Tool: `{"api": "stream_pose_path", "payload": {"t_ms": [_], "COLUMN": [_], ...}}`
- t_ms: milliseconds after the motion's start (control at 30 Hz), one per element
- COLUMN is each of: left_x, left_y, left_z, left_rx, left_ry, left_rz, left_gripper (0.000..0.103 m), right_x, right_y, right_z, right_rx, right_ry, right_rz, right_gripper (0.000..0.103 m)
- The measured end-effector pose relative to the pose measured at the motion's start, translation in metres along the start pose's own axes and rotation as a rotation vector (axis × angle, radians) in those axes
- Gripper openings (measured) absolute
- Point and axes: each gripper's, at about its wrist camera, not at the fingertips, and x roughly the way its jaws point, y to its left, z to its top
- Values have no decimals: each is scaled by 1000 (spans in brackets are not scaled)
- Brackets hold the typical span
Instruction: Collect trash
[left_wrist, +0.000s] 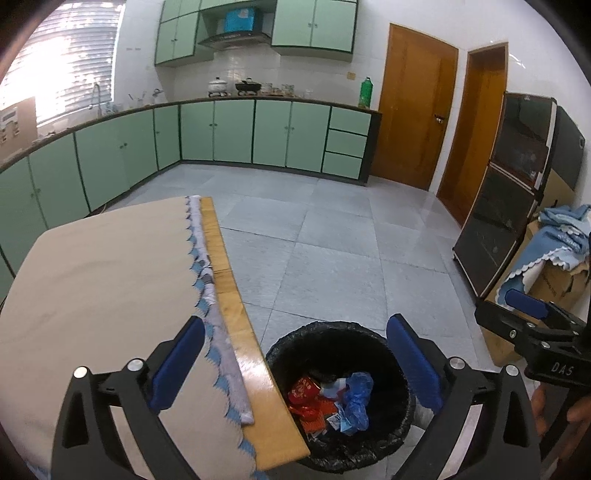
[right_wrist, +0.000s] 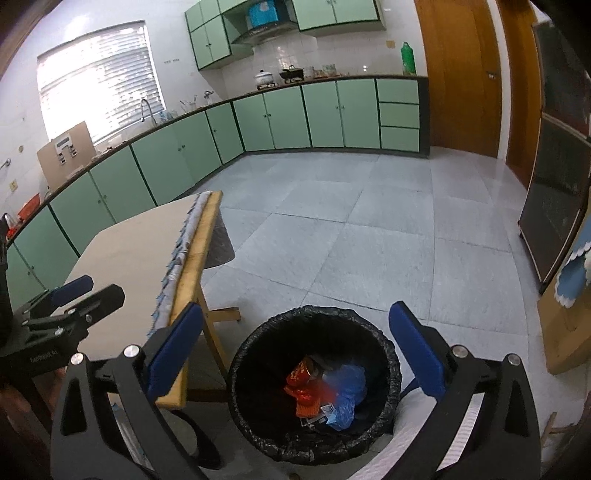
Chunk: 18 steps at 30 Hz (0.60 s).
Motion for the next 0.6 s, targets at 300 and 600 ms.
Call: {"api": "stream_pose_path", "payload": {"t_ms": [300,600], "left_x": [-41,-71], "left_y": [10,13], "left_z": [-6,-15], "left_rx": [-40,-14], "left_ry": [-52,-95], "left_rz": [51,96], "left_gripper": [97,97], "right_x": [-35,-57], "right_y": [30,48], "right_z": [-4,-13], "right_rx": [-77,-88], "right_ry": [-33,-76], "right_rz": [-16,-3], "right_gripper": [98,98]}}
